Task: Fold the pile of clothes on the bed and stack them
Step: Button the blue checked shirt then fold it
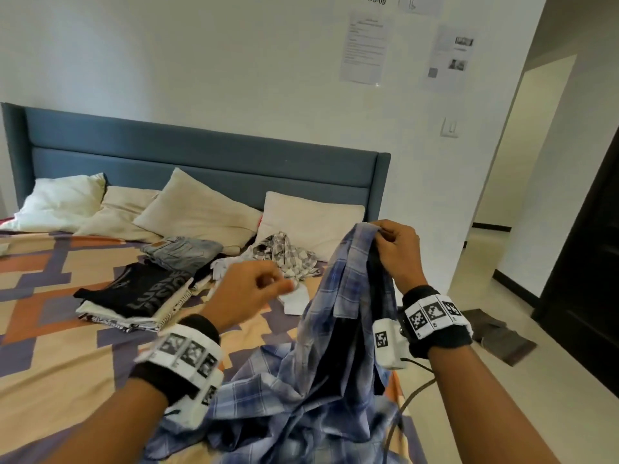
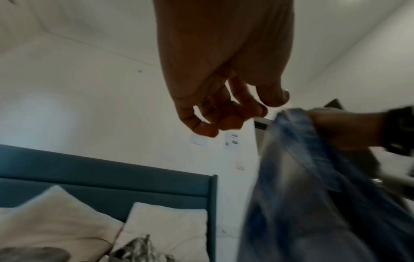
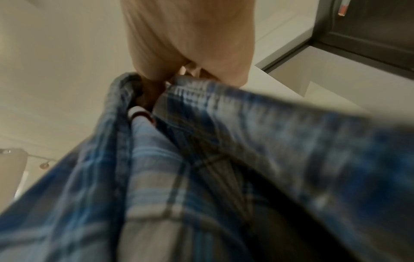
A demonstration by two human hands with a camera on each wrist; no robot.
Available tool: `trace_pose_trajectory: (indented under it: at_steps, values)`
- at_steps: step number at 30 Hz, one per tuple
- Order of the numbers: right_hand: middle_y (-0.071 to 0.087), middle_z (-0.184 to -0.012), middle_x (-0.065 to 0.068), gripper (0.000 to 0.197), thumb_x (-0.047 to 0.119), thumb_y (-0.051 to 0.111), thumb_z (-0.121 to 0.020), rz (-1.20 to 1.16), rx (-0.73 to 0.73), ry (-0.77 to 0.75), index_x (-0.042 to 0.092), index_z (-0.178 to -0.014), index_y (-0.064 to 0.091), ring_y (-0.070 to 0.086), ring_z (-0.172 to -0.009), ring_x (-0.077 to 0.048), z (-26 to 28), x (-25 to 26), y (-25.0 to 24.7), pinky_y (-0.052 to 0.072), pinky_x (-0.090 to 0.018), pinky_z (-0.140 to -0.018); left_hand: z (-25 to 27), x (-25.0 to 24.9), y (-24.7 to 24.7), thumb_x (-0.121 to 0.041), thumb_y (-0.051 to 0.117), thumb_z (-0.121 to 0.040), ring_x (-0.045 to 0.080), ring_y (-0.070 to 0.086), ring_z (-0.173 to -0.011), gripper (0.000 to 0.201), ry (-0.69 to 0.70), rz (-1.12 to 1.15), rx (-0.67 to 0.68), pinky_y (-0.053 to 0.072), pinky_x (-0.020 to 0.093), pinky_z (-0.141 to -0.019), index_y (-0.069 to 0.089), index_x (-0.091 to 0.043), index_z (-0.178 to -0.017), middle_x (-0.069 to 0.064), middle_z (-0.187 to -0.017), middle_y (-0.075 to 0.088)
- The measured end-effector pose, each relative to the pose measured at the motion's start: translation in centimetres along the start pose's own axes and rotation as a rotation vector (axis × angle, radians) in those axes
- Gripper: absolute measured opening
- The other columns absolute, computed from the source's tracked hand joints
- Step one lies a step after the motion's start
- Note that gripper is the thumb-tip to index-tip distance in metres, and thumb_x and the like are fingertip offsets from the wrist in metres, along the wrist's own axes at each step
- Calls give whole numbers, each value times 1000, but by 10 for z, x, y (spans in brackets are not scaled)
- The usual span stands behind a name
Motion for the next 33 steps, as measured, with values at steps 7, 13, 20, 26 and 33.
trace_pose_trajectory:
  at_steps: [7, 13, 20, 26, 33]
  values:
    - [71, -80, 11, 17, 3, 67, -87, -30, -15, -165, 16, -89, 76, 66, -78, -7, 11, 34, 5, 54, -18, -76, 12, -13, 67, -25, 75, -83, 2, 48, -63, 21, -25, -53, -63, 32, 14, -57, 56, -35, -80, -15, -70, 53]
    - [74, -86, -3, 19, -2, 72, -78, 263, 154, -220, 9, -92, 76, 66, -79, -19, 9, 8, -5, 46, -17, -72, -8, -1, 21, -6, 63, -91, 18, 51, -62, 11, -146, -40, -282, 28, 19, -54, 69, -3, -83, 4, -67, 59]
    - [65, -97, -10, 13, 20, 61, -88, 808, 239, -73, 14, -100, 60, 61, -90, -36, 24, -48, 14, 33, -31, -66, -31, -30, -9, -60, 64, -69, 14, 59, -64, 44, 71, -111, 24, 38, 14, -56, 74, -20, -83, 0, -67, 67]
    - [67, -93, -17, 15, 30, 57, -91, 749, 324, 193, 22, -80, 51, 61, -91, -39, 42, -90, 7, 35, -33, -66, -30, 22, -17, -52, 74, -77, 23, 60, -86, 32, -58, -691, 269, 43, 32, -67, 65, -28, -96, -2, -85, 61]
    - [67, -83, -22, 16, 11, 39, -97, 324, 287, 321, 8, -90, 52, 69, -72, -41, 35, -65, 22, 51, -34, -59, -25, 62, -1, -8, 67, -83, 31, 58, -94, 18, -350, -301, 87, 38, 31, -70, 52, -17, -82, 14, -93, 63]
Point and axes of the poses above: each hand's wrist, its own z-axis away from the middle knuckle, its own y-axis out of the palm, x = y × z, the point moved 7 cm from there along -z, towards the middle knuckle
